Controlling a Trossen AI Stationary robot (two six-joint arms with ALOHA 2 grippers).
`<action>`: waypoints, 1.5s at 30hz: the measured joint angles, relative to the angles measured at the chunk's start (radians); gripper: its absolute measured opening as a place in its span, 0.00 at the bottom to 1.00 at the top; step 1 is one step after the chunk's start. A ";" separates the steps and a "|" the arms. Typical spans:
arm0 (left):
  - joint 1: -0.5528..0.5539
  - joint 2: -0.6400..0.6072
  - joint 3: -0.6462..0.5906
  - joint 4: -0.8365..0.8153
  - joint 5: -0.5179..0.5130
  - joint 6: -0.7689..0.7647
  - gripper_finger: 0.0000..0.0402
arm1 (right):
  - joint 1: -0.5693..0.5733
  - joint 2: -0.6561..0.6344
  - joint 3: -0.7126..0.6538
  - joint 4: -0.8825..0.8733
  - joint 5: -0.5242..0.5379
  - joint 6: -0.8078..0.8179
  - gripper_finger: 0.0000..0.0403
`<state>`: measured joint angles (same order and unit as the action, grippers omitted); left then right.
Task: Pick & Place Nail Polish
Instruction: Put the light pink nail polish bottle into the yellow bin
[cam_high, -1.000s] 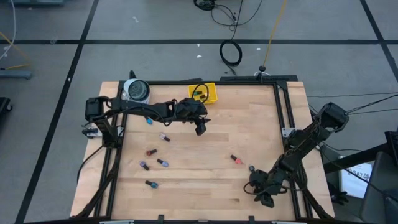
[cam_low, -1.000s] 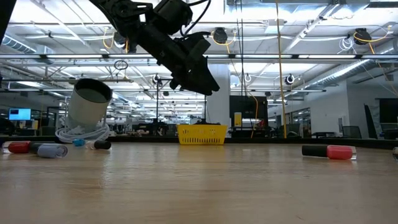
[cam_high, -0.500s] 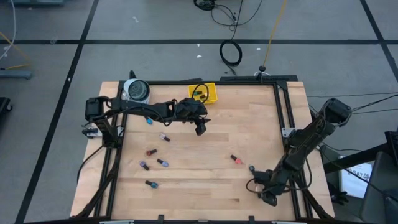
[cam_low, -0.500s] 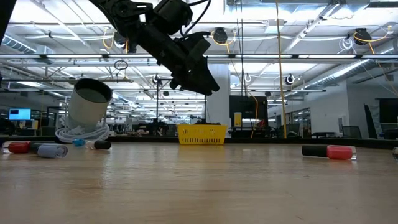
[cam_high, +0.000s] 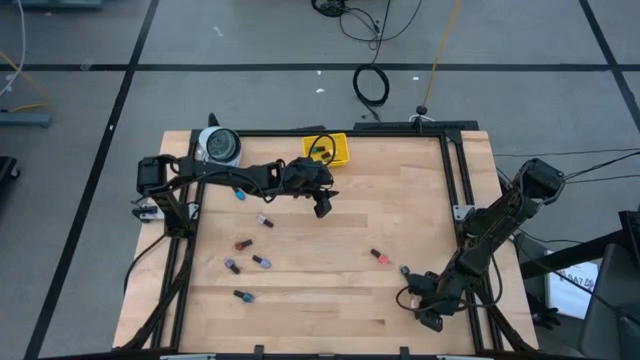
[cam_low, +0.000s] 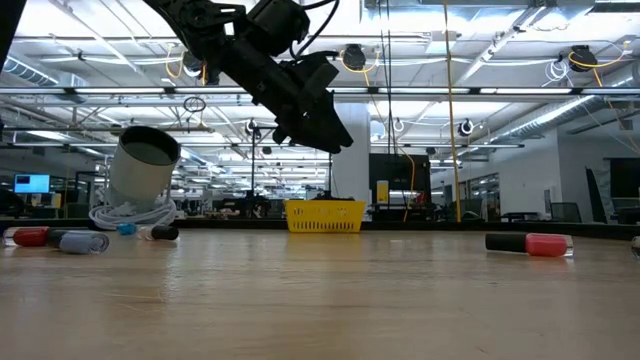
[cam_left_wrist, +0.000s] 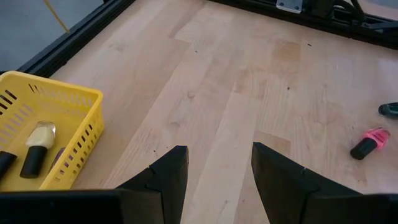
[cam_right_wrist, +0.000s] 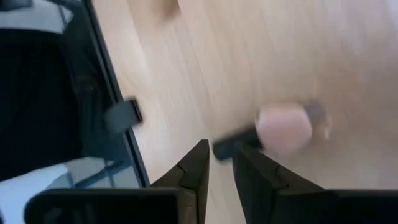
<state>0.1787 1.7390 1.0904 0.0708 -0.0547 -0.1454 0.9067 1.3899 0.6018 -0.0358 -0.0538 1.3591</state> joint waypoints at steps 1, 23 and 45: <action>0.000 0.000 0.000 0.000 0.000 0.000 0.43 | 0.003 0.000 0.000 0.010 0.029 -0.022 0.16; 0.000 0.000 0.000 0.000 0.000 0.005 0.43 | -0.130 0.000 -0.017 0.278 0.337 -0.504 0.35; 0.000 0.020 -0.001 -0.008 0.000 0.008 0.43 | -0.155 0.177 0.622 -0.948 0.236 -0.464 0.55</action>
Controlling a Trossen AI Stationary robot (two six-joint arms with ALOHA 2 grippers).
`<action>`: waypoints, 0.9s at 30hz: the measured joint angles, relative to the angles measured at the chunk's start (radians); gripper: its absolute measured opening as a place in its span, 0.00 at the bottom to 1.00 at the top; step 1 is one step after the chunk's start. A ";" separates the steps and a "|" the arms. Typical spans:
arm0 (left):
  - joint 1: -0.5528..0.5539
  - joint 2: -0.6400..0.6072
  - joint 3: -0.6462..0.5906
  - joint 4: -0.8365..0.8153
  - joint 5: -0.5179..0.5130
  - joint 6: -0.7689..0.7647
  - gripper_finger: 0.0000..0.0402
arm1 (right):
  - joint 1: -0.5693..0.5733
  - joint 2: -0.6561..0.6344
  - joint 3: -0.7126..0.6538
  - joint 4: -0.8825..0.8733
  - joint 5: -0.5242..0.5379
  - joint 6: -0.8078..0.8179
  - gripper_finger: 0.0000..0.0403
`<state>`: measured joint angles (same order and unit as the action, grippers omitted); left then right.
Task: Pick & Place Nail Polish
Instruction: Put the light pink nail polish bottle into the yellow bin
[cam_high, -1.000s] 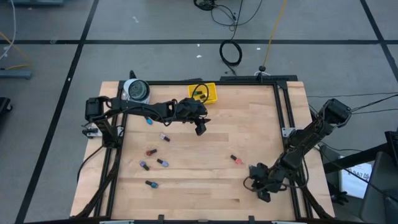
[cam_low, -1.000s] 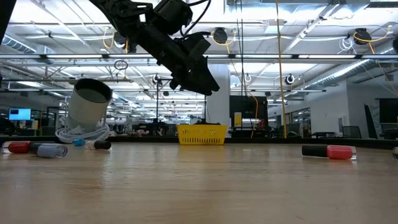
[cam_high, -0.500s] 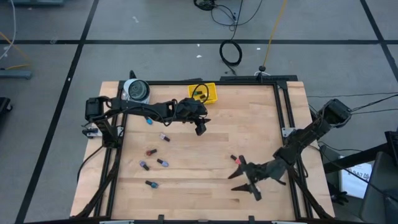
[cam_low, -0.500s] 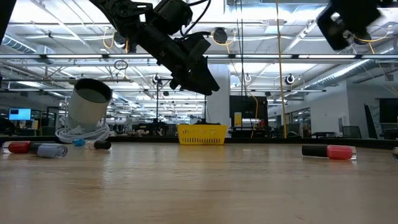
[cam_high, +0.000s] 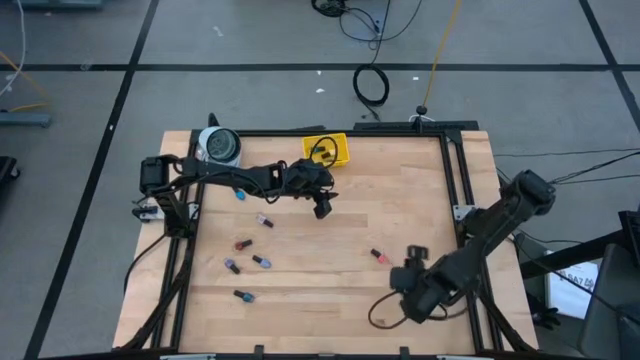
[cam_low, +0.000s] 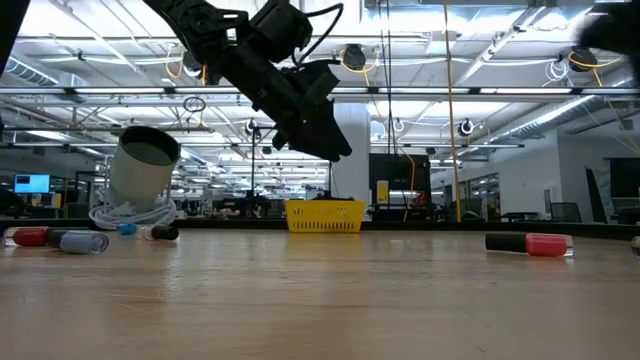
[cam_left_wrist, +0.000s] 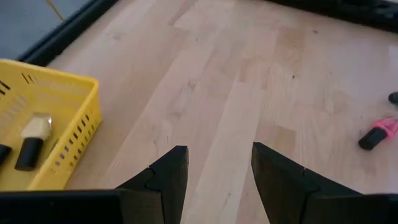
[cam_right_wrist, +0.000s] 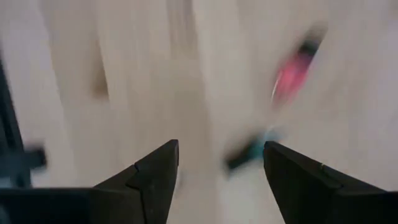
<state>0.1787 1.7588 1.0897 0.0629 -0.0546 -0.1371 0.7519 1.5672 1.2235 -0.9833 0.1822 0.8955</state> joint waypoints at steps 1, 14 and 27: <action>0.000 0.001 0.000 0.005 0.000 0.000 0.43 | 0.009 0.019 -0.014 -0.014 -0.055 0.046 0.55; 0.000 0.007 0.000 0.009 0.000 -0.008 0.43 | 0.092 0.117 -0.163 0.346 -0.357 0.425 0.55; -0.008 0.006 0.000 0.009 0.000 -0.031 0.43 | 0.098 0.109 -0.287 0.531 -0.309 0.394 0.55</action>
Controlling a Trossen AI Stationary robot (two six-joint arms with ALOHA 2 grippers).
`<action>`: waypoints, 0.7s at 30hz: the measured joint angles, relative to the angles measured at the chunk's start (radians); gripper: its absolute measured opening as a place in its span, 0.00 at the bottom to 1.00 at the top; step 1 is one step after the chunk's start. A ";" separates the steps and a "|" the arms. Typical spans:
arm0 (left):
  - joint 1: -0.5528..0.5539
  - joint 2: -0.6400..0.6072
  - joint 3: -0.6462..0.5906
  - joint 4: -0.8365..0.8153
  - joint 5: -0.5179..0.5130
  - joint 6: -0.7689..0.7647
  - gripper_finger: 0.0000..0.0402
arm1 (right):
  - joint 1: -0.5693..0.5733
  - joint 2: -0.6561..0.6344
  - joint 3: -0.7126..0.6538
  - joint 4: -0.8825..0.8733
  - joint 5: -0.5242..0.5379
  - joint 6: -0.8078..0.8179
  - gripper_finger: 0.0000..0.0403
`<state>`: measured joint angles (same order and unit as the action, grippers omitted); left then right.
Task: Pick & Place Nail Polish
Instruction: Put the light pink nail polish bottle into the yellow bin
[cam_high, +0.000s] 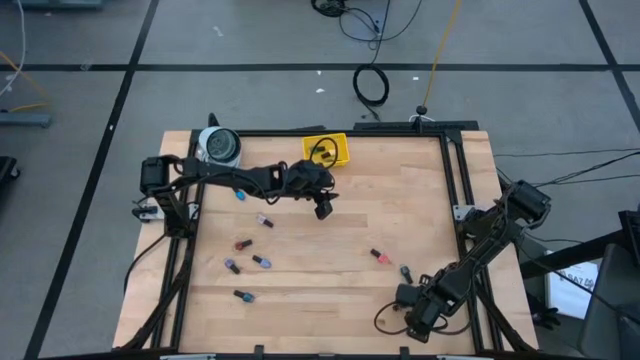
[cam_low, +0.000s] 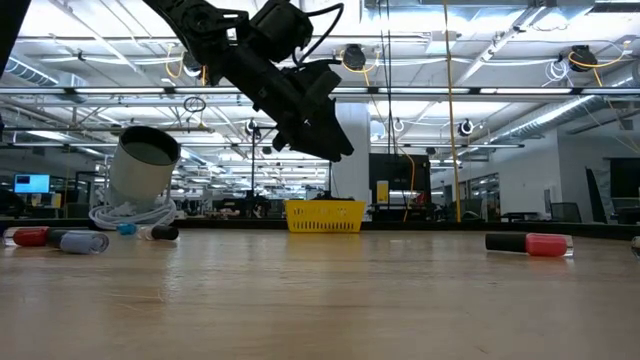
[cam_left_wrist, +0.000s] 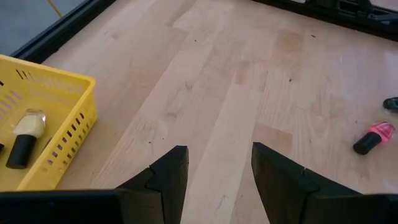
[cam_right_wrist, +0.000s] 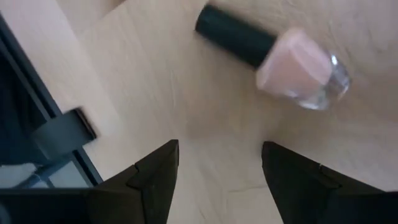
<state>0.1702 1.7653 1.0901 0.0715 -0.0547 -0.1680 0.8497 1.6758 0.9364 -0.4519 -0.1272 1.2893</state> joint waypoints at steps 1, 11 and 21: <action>-0.002 0.000 0.000 0.000 0.000 0.000 0.43 | -0.004 -0.002 0.000 -0.003 0.013 -0.030 0.55; -0.004 0.000 0.000 0.000 0.000 0.006 0.43 | -0.040 -0.040 -0.006 -0.100 -0.013 -0.177 0.55; -0.004 -0.001 0.000 0.000 0.000 0.005 0.43 | -0.048 -0.144 -0.006 -0.152 0.201 -0.266 0.55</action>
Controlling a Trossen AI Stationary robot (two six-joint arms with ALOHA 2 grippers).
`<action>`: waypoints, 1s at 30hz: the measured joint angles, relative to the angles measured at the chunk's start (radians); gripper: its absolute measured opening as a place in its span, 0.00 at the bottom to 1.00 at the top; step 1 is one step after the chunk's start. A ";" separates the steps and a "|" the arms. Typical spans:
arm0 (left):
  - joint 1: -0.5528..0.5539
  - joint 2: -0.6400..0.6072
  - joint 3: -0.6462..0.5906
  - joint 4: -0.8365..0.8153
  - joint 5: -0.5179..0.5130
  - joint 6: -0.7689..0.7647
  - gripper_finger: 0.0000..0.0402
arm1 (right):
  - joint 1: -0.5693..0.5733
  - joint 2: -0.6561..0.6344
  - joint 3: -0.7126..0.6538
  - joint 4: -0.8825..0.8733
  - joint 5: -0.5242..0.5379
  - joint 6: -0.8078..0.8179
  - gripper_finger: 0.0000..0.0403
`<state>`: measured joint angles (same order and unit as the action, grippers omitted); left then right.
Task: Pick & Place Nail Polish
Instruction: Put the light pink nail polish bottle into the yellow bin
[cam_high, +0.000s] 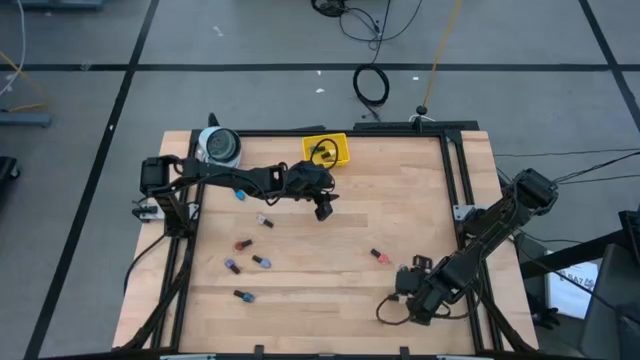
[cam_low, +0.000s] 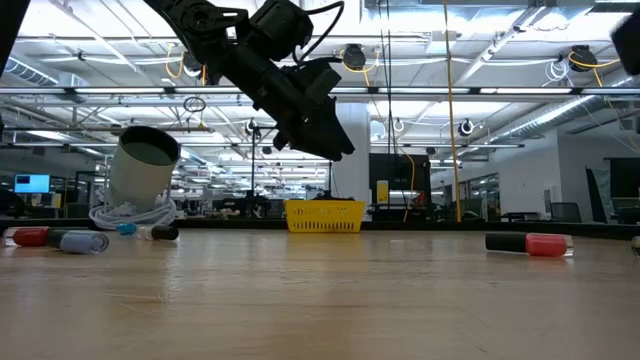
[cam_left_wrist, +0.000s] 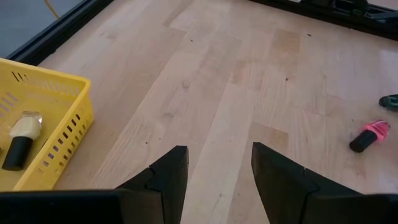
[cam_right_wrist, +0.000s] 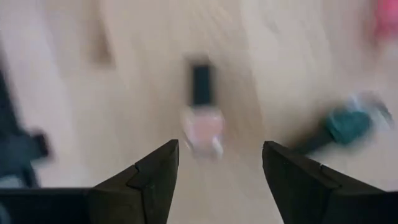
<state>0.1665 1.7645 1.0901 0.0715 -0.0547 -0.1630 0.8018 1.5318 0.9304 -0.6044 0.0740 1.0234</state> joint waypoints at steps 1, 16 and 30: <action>0.000 0.000 0.000 0.000 0.000 0.000 0.43 | -0.003 0.005 0.001 0.023 0.010 -0.020 0.55; 0.000 0.000 0.000 0.001 0.000 -0.005 0.43 | -0.109 0.143 0.006 0.100 -0.049 -0.145 0.54; 0.000 0.000 0.000 -0.002 0.000 -0.005 0.43 | -0.089 0.098 0.001 -0.023 -0.106 -0.102 0.42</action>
<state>0.1665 1.7641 1.0901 0.0696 -0.0547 -0.1680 0.7128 1.6297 0.9314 -0.6277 -0.0321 0.9215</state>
